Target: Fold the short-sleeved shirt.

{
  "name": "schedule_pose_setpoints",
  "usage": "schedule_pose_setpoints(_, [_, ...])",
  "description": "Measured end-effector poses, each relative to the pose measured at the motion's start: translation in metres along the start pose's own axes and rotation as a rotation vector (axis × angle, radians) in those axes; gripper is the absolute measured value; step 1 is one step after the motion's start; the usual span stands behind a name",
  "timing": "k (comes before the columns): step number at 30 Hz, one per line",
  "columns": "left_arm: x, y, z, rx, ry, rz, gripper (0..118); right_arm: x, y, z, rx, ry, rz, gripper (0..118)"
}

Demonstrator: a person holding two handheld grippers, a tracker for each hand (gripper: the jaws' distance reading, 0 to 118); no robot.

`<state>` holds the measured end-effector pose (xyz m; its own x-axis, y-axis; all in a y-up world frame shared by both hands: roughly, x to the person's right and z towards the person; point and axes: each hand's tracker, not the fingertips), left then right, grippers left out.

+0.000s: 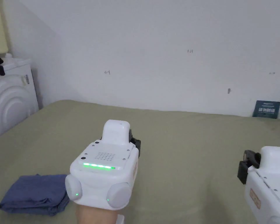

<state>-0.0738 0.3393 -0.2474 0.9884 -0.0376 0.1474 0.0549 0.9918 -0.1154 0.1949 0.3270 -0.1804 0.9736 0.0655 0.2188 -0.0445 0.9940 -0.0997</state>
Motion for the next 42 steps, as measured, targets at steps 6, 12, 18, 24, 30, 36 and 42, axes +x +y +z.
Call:
schedule_pose_setpoints(6, [0.022,0.015,0.001,-0.010,-0.018,-0.054,6,0.003,0.005,0.013,0.045,-0.016,0.005,2])
schedule_pose_setpoints(12, [0.016,0.019,0.007,-0.014,-0.012,-0.044,6,0.003,0.016,0.018,0.065,0.010,0.001,2])
schedule_pose_setpoints(18, [0.014,0.021,0.009,-0.013,-0.013,-0.033,6,-0.001,0.023,0.018,0.077,0.019,0.010,2])
schedule_pose_setpoints(24, [0.017,0.024,0.012,0.010,-0.001,-0.033,11,0.004,0.028,0.021,0.087,0.007,0.005,49])
schedule_pose_setpoints(30, [0.016,0.017,0.003,0.011,-0.005,-0.029,118,0.010,0.036,0.025,0.090,-0.024,0.001,118])
schedule_pose_setpoints(36, [0.017,0.037,0.009,-0.117,0.000,-0.012,118,0.012,0.040,0.029,0.058,-0.025,-0.003,118])
schedule_pose_setpoints(42, [0.026,0.045,0.024,-0.113,0.053,-0.084,118,0.015,0.045,0.034,0.064,-0.007,-0.044,118])
